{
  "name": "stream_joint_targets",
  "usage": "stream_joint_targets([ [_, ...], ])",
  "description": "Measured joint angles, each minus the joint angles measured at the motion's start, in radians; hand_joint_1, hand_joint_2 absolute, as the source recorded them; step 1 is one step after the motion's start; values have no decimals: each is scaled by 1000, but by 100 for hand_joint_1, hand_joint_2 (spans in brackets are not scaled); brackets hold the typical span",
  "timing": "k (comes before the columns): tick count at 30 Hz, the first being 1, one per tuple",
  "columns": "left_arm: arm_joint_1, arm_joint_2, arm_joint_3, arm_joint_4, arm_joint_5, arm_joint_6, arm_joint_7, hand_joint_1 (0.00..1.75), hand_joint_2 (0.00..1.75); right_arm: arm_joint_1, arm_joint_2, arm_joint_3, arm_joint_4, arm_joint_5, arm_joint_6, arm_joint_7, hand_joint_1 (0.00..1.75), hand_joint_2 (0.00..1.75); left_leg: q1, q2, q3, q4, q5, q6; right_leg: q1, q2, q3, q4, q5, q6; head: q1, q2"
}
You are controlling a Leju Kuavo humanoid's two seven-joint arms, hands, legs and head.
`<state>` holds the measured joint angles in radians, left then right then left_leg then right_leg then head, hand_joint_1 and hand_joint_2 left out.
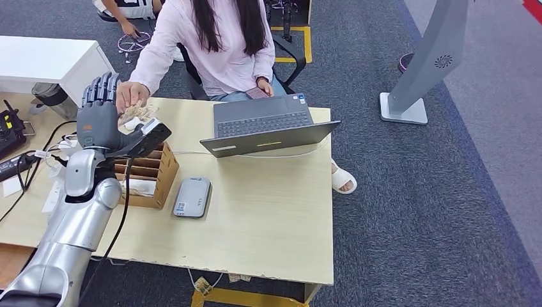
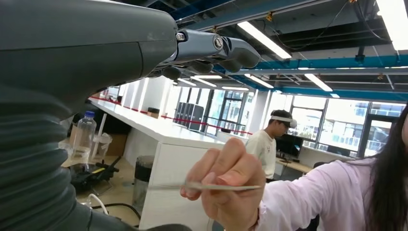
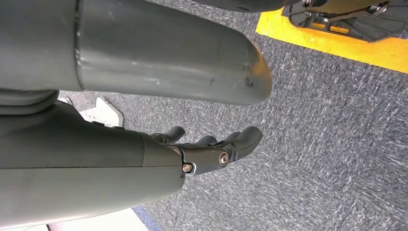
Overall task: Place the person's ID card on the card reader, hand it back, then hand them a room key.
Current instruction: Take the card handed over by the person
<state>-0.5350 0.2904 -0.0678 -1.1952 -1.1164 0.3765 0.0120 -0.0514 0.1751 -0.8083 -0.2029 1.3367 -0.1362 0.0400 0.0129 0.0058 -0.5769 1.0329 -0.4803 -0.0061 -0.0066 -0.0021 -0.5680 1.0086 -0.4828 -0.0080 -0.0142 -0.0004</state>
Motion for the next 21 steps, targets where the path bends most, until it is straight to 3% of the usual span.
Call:
stream_joint_targets([
  [2,8,-1,-1,-8,3,0,0,42,175,0,0,0,0,0,0,-1,0,0,0,0,0,0,0,0,0,0,0,0,0,0,0,0],
  [6,17,-4,-2,-17,5,0,0,0,175,0,0,0,1,1,0,-1,0,0,0,0,0,0,0,0,0,0,0,0,0,0,0,0],
  [15,27,-7,-4,-36,6,1,0,0,175,0,-1,0,2,4,1,-4,0,0,0,0,0,0,0,0,0,0,0,0,0,0,0,0],
  [19,29,-8,-4,-37,11,4,-1,175,175,0,-1,0,3,5,2,-4,0,0,0,0,0,0,0,0,0,0,0,0,0,0,0,0],
  [21,30,-10,-4,-38,14,5,-4,175,175,0,-1,0,3,5,3,-5,0,0,0,0,0,0,0,0,0,0,0,0,0,0,0,0],
])
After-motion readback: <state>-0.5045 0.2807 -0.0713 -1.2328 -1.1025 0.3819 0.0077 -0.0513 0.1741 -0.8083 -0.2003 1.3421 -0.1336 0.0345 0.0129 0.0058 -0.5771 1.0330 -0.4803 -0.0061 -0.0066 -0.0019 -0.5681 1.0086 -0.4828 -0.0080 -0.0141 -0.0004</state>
